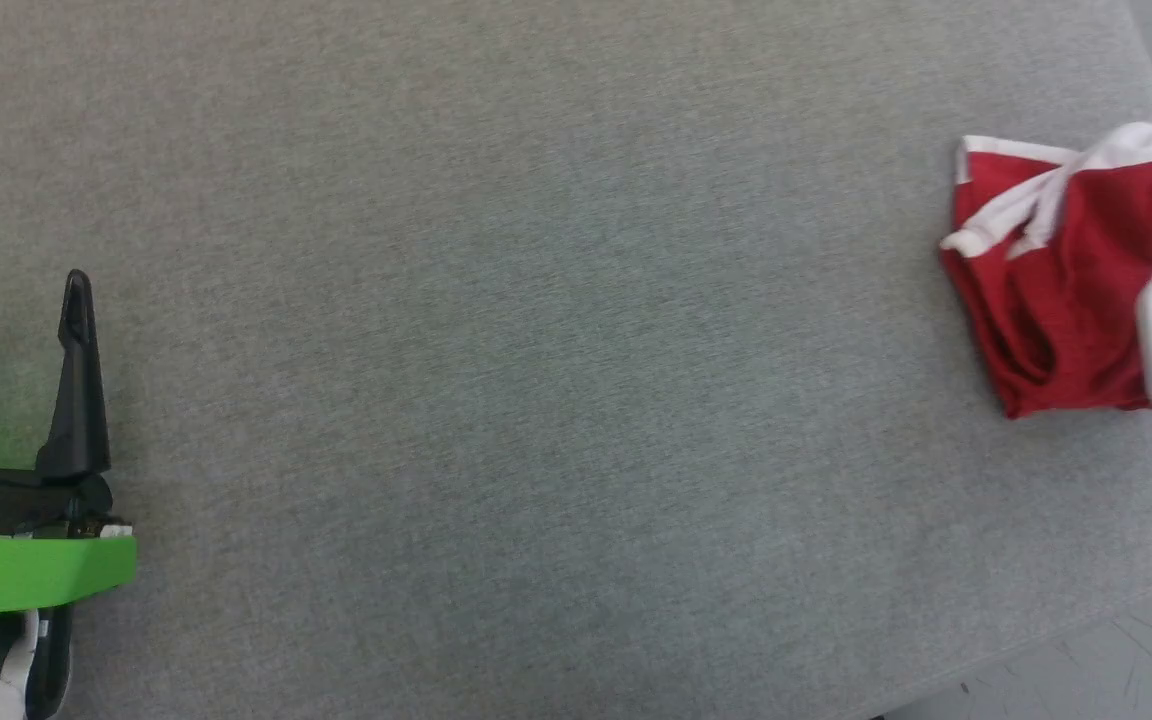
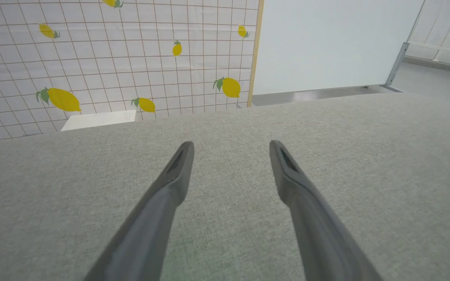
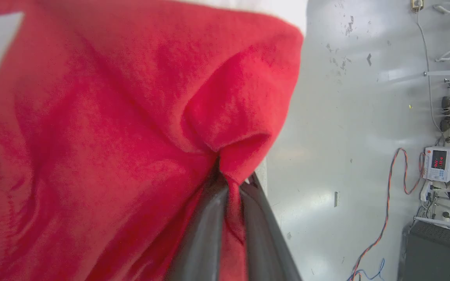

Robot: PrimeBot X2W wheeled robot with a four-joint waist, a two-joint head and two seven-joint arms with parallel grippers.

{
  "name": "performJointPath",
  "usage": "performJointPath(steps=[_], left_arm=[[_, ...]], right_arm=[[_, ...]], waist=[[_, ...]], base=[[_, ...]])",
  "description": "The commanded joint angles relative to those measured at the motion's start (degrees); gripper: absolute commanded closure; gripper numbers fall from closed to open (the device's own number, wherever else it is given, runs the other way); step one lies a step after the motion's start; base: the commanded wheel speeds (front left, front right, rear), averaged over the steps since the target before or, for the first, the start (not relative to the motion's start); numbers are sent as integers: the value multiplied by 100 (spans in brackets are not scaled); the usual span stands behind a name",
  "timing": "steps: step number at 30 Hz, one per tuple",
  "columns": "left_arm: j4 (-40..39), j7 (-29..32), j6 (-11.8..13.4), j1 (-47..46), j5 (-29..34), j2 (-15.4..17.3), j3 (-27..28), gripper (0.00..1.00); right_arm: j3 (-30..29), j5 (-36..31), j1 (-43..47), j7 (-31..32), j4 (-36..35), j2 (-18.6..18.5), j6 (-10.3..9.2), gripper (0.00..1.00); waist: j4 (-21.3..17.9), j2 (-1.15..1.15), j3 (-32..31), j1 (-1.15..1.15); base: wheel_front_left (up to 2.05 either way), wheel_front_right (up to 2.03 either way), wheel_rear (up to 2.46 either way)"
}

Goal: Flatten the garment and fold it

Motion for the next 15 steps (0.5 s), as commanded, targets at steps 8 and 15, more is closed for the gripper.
performJointPath(steps=[8,15], left_arm=[[-23,-21,-22,-58,-26,71,7,0],[84,-21,-22,13,35,-63,-37,0]], right_arm=[[-550,-359,126,-411,-215,-42,-10,0],[-661,-273,95,-676,-298,-126,-10,0]], waist=[[238,56,47,-1],[247,56,-320,-1]], base=[[0,0,0],[0,0,0]])
